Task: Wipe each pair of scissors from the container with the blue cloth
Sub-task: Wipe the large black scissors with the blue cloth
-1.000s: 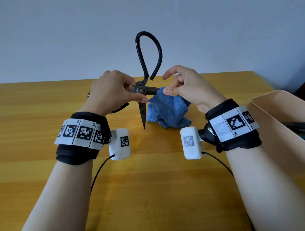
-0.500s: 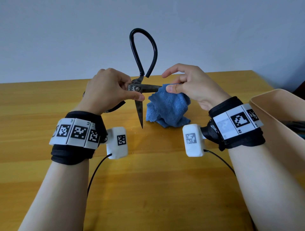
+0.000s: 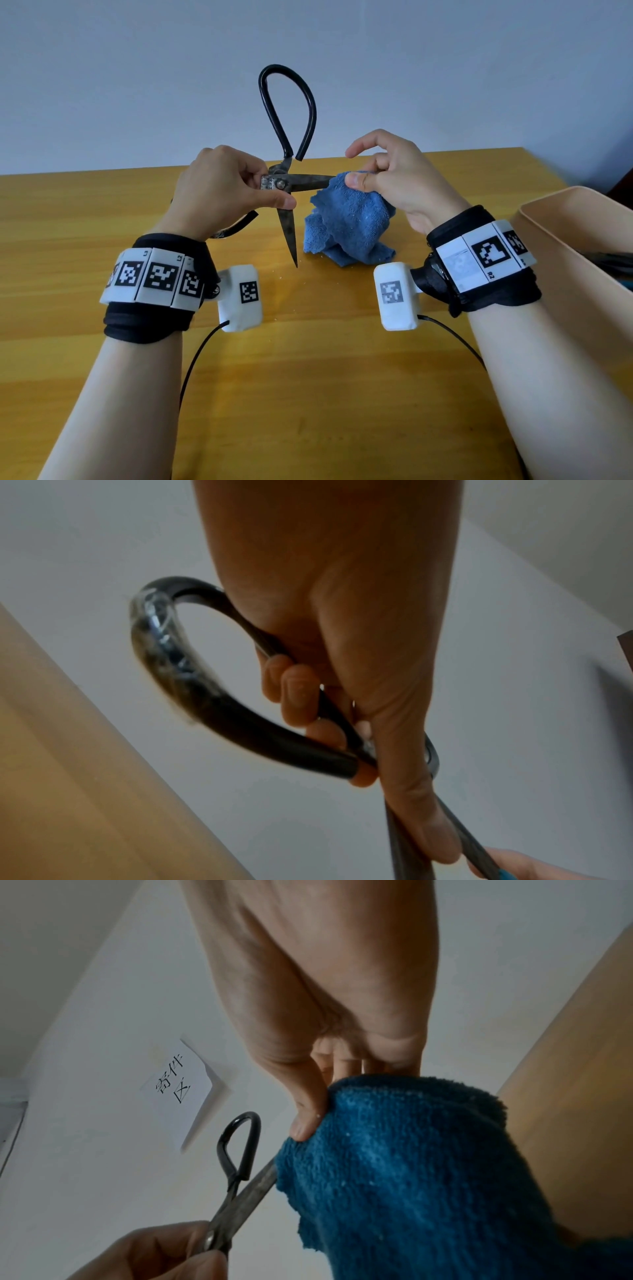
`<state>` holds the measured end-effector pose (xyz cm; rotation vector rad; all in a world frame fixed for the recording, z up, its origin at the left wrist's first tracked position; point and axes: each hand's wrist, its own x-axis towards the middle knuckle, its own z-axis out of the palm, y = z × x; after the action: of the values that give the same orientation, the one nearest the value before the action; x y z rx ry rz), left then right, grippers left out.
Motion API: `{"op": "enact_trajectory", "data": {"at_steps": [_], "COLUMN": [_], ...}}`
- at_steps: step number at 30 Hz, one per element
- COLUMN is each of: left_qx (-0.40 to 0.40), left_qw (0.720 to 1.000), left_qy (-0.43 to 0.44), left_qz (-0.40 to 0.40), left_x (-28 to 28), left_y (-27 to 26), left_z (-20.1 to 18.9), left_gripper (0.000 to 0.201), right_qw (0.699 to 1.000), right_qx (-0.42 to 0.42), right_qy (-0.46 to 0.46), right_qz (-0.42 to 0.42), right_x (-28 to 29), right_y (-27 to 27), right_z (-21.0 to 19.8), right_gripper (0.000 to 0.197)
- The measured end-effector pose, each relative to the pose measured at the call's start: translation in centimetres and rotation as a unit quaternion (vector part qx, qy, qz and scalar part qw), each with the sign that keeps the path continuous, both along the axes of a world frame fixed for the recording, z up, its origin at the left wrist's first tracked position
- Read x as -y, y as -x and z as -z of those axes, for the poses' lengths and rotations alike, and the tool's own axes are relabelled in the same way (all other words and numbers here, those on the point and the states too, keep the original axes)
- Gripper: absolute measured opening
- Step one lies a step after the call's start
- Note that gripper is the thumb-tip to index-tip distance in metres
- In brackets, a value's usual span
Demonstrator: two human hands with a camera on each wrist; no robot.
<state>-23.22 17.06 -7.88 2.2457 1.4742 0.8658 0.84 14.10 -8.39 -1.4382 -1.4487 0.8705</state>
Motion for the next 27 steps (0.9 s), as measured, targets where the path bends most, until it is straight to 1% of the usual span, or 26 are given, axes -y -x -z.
{"op": "enact_trajectory", "data": {"at_steps": [3,7,9,13,15,18,20,22,23,25,27], "left_qx": [0.006,0.021,0.023,0.023,0.032,0.043,0.048,0.063,0.071,0.082,0.089], "left_qw": [1.0,1.0,0.999,0.999,0.999,0.999,0.999,0.998,0.997,0.997,0.996], "left_qy": [-0.001,0.001,-0.001,-0.011,-0.007,0.005,0.009,0.01,0.01,0.009,0.007], "left_qz": [-0.003,-0.023,-0.03,-0.034,-0.03,-0.022,-0.021,-0.015,-0.013,-0.014,-0.017], "left_x": [-0.2,-0.5,-0.5,-0.4,-0.3,0.0,0.1,0.2,0.3,0.2,0.1], "left_y": [0.3,1.4,1.6,0.5,-0.2,-1.2,-1.9,-2.4,-2.6,-2.7,-2.6], "left_z": [0.0,-0.1,-0.1,0.0,0.0,0.2,0.2,0.2,0.2,0.2,0.3], "left_gripper": [0.064,0.07,0.073,0.065,0.062,0.06,0.061,0.062,0.062,0.062,0.062], "right_qw": [1.0,0.997,0.995,0.993,0.986,0.959,0.926,0.894,0.883,0.874,0.873], "right_qx": [-0.009,-0.005,-0.029,-0.087,-0.143,-0.269,-0.366,-0.433,-0.453,-0.467,-0.464], "right_qy": [-0.002,-0.013,-0.006,0.043,0.064,0.081,0.096,0.116,0.12,0.12,0.112], "right_qz": [0.021,0.082,0.099,0.072,0.058,0.031,0.01,-0.02,-0.032,-0.065,-0.098], "right_x": [-0.1,-0.2,-0.4,-0.7,-0.8,-0.9,-0.9,-0.9,-0.8,-0.7,-0.4], "right_y": [-0.5,-1.5,-1.5,-0.6,-0.1,0.4,0.7,0.8,0.8,0.8,1.0], "right_z": [0.0,0.1,0.2,0.6,0.6,0.4,0.1,0.1,0.0,-0.1,-0.3], "right_gripper": [0.028,0.024,0.023,0.021,0.02,0.019,0.02,0.026,0.033,0.044,0.047]}}
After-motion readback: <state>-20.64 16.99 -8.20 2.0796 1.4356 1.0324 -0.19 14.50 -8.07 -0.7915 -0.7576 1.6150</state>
